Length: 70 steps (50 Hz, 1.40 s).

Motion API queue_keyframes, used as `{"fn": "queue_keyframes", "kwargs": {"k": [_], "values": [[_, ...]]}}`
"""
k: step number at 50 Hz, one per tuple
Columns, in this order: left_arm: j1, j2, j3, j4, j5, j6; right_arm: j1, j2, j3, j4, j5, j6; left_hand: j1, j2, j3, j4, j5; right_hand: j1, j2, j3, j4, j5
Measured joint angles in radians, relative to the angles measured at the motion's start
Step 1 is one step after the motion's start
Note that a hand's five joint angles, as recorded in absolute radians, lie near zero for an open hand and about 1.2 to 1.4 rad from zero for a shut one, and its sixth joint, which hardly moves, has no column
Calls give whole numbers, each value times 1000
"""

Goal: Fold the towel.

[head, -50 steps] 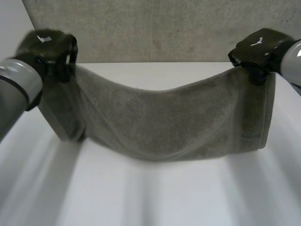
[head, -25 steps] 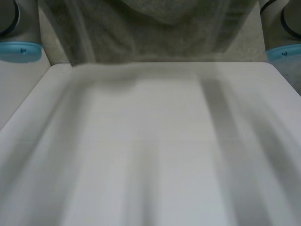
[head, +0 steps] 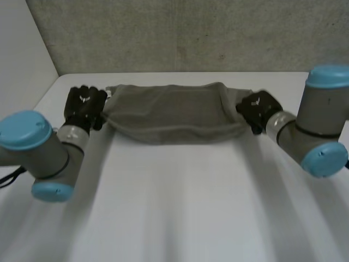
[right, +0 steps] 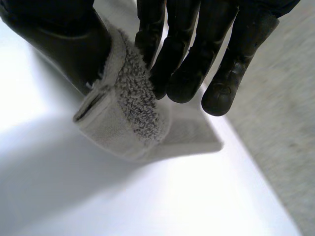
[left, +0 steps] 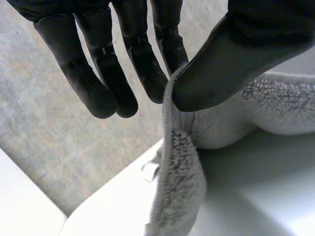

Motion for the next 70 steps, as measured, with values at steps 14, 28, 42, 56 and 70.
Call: {"fn": "queue_keyframes", "kwargs": {"k": [14,28,42,56,70], "values": [[76,464,-380,-10,72,39,-116,-464,392,145,-27,-120,0,0,1,0,0,0,0,0,0,0],[199,541,-382,-59,302,36,-232,-489,294,239,-189,-173,0,9,1,0,0,0,0,0,0,0],[29,-148,215,-91,139,137,-69,126,-291,196,30,-145,0,9,2,0,0,0,0,0,0,0],[-10,-384,540,-167,68,204,-23,393,-650,203,157,-113,-295,-352,-373,-371,-318,-418,-485,-462,-469,-443],[-30,-182,362,-249,-12,184,15,165,-396,254,169,33,-1144,-1228,-1288,-1245,-1240,-992,-1086,-1091,-1081,-1063]]}}
